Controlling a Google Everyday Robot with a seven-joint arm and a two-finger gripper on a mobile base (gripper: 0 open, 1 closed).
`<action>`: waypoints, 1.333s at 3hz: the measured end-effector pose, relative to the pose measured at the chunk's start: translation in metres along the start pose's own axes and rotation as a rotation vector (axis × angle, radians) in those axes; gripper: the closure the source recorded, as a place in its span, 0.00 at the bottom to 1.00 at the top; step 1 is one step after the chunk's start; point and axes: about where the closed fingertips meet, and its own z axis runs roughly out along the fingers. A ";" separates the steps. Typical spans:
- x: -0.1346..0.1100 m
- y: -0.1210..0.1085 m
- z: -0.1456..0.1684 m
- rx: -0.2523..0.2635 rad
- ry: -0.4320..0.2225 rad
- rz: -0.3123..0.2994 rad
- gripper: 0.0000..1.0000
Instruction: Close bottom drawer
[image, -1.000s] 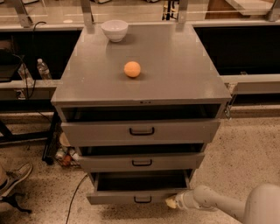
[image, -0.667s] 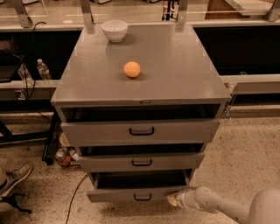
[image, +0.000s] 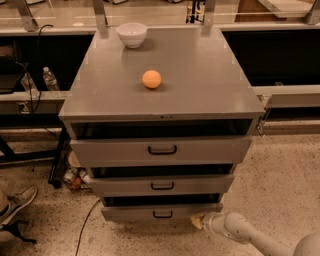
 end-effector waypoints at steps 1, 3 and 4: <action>-0.027 -0.015 0.009 0.005 -0.079 -0.033 1.00; -0.043 -0.017 0.013 -0.002 -0.117 -0.069 1.00; -0.043 -0.016 0.011 -0.001 -0.118 -0.071 1.00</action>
Offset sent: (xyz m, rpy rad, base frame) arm 0.0816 0.0026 0.0221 0.0694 -0.2109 0.0156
